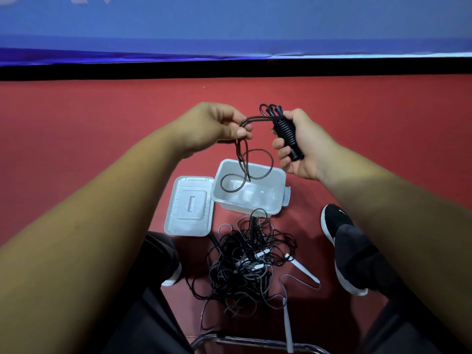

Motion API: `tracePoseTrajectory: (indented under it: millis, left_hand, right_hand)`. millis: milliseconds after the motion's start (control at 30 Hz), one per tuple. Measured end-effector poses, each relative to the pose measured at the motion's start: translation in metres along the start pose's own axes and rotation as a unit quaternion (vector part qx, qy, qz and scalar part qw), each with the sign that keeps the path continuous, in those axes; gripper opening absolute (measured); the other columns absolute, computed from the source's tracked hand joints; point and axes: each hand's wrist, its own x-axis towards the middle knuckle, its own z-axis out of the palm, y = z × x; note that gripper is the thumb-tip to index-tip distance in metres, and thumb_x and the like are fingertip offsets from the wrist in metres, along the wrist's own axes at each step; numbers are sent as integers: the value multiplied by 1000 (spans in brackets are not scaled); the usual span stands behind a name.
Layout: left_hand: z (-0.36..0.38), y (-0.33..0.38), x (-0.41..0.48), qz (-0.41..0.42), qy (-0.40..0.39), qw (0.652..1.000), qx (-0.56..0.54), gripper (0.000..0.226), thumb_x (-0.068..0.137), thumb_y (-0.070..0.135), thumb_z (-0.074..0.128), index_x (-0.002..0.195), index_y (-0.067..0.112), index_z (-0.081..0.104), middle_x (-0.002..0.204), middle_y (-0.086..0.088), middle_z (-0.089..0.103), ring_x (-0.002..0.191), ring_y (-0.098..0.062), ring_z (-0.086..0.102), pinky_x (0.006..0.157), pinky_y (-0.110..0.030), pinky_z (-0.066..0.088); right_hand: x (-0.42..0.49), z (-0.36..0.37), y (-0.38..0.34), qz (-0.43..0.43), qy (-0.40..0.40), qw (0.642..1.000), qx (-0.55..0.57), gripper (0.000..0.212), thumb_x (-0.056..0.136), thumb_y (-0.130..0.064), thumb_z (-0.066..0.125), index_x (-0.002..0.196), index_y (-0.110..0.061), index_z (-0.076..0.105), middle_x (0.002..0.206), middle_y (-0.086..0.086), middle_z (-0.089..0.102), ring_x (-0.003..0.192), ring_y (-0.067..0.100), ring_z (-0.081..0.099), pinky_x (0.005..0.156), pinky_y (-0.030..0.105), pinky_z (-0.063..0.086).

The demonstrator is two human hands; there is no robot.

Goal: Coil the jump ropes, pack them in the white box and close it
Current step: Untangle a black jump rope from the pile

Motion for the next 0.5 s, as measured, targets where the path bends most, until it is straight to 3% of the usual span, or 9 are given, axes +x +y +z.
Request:
tracePoseTrajectory:
  millis: [67, 133, 267, 367, 500]
  left_hand:
    - [-2, 0, -1, 1, -25, 999, 21, 21, 90, -3, 74, 109, 7, 75, 104, -11, 80, 103, -16, 75, 96, -24, 56]
    - [-3, 1, -1, -2, -25, 996, 84, 21, 86, 3, 81, 104, 13, 78, 98, -8, 80, 95, -13, 75, 95, -23, 56]
    - [1, -5, 2, -10, 5, 968, 251, 16, 81, 23, 89, 90, 20, 77, 80, 6, 78, 71, -1, 67, 75, -20, 50]
    - [5, -8, 4, -3, 20, 951, 308, 16, 83, 29, 87, 91, 20, 75, 75, 8, 75, 63, 3, 65, 62, -13, 44]
    - [4, -9, 4, -4, 25, 942, 334, 9, 87, 29, 83, 93, 26, 77, 78, 7, 76, 73, -6, 72, 69, -20, 51]
  right_hand:
    - [0, -1, -2, -2, -3, 1000, 3, 36, 97, -58, 50, 91, -25, 63, 64, -8, 48, 45, 7, 34, 46, 18, 30]
    - [-1, -1, -4, -5, -15, 1000, 3, 36, 97, -58, 51, 94, -25, 65, 64, -8, 47, 45, 7, 33, 46, 18, 30]
    - [-4, 0, -4, 0, -39, 999, -1, 41, 96, -60, 52, 103, -23, 69, 65, -7, 46, 46, 8, 32, 46, 20, 31]
    - [-5, 1, -3, 9, -53, 999, -9, 44, 95, -60, 54, 104, -21, 71, 66, -6, 45, 47, 9, 30, 46, 21, 31]
    - [-7, 1, -2, 20, -68, 997, -30, 51, 94, -60, 54, 107, -15, 74, 66, -6, 44, 47, 9, 29, 45, 21, 31]
